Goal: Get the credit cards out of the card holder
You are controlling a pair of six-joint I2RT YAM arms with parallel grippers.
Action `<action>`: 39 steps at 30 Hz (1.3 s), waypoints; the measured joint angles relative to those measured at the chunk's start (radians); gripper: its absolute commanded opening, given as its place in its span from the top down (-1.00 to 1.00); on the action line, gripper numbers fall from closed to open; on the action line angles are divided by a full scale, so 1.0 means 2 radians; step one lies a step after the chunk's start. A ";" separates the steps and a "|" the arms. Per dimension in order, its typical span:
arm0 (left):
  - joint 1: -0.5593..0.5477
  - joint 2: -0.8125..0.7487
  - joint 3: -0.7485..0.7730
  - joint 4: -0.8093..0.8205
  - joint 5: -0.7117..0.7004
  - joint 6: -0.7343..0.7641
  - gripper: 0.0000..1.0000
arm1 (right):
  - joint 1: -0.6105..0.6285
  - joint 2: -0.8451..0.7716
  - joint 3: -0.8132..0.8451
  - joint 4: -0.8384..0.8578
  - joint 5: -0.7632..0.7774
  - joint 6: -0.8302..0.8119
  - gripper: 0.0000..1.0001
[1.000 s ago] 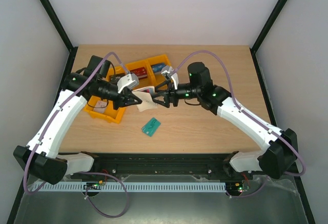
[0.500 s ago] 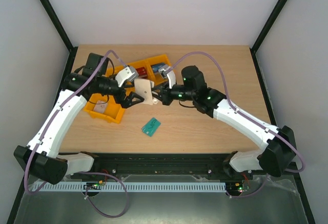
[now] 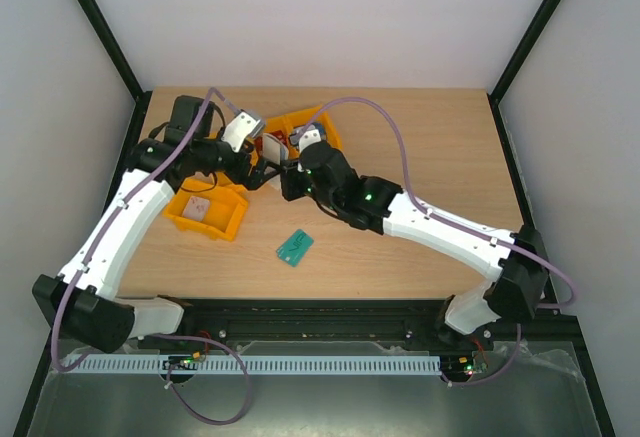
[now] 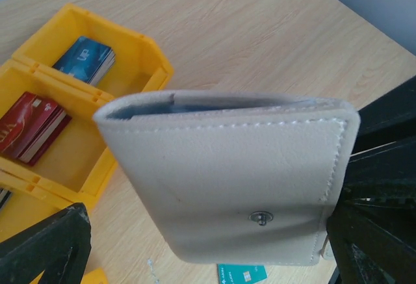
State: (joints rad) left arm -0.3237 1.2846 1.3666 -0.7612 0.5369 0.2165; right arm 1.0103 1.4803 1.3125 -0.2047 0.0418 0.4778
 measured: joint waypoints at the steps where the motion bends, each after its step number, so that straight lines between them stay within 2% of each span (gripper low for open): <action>1: 0.000 0.003 0.001 0.001 -0.005 -0.007 -0.99 | 0.002 0.004 0.004 -0.003 0.010 -0.001 0.97; 10: 0.002 0.017 0.001 0.004 -0.023 -0.029 -0.99 | 0.001 0.015 0.007 -0.006 0.028 -0.009 0.97; 16: 0.008 0.010 -0.014 0.030 -0.122 -0.029 -0.99 | -0.012 0.008 0.007 -0.006 -0.015 -0.010 0.97; 20: 0.031 0.000 -0.021 0.041 -0.154 -0.029 -0.99 | -0.040 -0.017 -0.013 -0.003 -0.059 0.000 0.97; 24: 0.056 -0.013 -0.022 0.040 -0.127 -0.020 -0.99 | -0.062 -0.047 -0.028 0.002 -0.109 0.000 0.97; 32: 0.057 -0.027 -0.022 0.008 0.004 0.009 -0.98 | -0.079 -0.062 -0.034 0.017 -0.196 -0.013 0.97; 34: 0.057 -0.027 -0.022 0.001 0.027 0.014 -0.89 | -0.084 -0.065 -0.040 0.026 -0.227 -0.019 0.97; 36: 0.058 -0.028 -0.022 -0.006 0.049 0.020 -0.64 | -0.088 -0.069 -0.047 0.032 -0.264 -0.027 0.97; 39: 0.059 -0.031 -0.022 -0.027 0.090 0.038 0.21 | -0.100 -0.074 -0.062 0.046 -0.321 -0.039 0.97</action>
State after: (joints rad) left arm -0.2062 1.2221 1.3231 -0.8154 0.7170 0.2932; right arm 0.8104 1.3319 1.1889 -0.1123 -0.6010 0.3988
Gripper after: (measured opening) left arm 0.789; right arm 0.047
